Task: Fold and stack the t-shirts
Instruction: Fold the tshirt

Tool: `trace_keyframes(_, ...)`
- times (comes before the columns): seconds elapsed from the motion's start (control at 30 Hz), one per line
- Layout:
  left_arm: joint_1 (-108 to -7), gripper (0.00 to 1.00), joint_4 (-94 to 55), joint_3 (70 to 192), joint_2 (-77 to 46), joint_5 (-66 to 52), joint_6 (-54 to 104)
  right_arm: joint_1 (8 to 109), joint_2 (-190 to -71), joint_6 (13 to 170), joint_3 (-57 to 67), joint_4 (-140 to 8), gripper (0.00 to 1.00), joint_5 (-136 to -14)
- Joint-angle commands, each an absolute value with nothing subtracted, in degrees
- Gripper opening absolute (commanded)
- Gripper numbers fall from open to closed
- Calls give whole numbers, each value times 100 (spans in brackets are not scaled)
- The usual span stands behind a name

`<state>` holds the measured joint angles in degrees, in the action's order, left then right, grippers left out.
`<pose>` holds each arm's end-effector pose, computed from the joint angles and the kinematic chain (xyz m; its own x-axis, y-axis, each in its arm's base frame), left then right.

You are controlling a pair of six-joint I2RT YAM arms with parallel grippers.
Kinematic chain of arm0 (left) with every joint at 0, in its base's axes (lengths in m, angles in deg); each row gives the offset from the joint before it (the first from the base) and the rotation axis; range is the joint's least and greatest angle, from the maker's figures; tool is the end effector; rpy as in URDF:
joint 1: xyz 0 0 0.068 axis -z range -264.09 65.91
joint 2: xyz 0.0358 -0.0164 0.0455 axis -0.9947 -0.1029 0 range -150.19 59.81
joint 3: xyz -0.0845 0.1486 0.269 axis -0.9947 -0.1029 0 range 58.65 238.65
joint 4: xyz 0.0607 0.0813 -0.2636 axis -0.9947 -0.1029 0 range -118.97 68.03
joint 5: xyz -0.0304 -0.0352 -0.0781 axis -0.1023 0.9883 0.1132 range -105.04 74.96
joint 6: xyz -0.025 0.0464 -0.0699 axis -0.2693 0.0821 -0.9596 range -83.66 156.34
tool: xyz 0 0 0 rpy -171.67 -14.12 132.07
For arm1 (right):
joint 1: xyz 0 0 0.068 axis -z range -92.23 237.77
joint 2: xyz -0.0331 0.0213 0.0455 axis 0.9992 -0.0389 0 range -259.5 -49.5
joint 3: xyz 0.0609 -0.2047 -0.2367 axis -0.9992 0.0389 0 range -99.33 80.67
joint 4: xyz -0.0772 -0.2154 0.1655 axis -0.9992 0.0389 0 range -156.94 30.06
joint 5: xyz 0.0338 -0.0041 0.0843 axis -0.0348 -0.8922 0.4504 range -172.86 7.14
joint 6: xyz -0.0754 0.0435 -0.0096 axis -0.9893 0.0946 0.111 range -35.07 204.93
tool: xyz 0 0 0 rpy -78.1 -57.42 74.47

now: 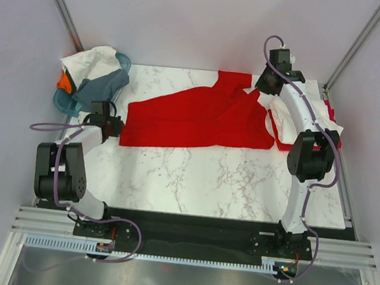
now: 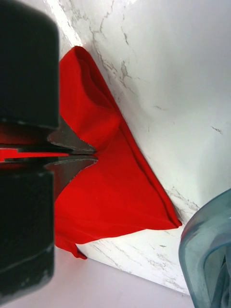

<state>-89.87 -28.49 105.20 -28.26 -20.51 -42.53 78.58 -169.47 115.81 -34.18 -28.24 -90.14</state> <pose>0.3480 0.0427 0.1798 0.0177 -0.9799 -0.1987 -0.7577 0.1165 -0.6421 0.5504 0.0790 0.3145 -0.6216 0.4151 -0.6643 0.2923 0.9097 0.2949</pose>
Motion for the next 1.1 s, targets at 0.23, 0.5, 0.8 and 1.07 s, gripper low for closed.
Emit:
trace_keyframes(0.23,-9051,37,-2521,10945,-3028,-2119,-4180,7907,-17799,11842,-4668,-2985,45,-8471)
trace_keyframes(0.5,-9051,83,-2953,10472,-2123,-2163,-3890,7907,-16274,12122,-1892,-4266,58,-8294)
trace_keyframes(0.8,-9033,75,-2803,9443,-1428,-1733,-3987,7907,-13653,13457,2630,-7001,53,-8759)
trace_keyframes(1.07,-9024,72,-2382,8696,-1173,-1600,-3907,7907,-13098,14504,4498,-8126,50,-9357)
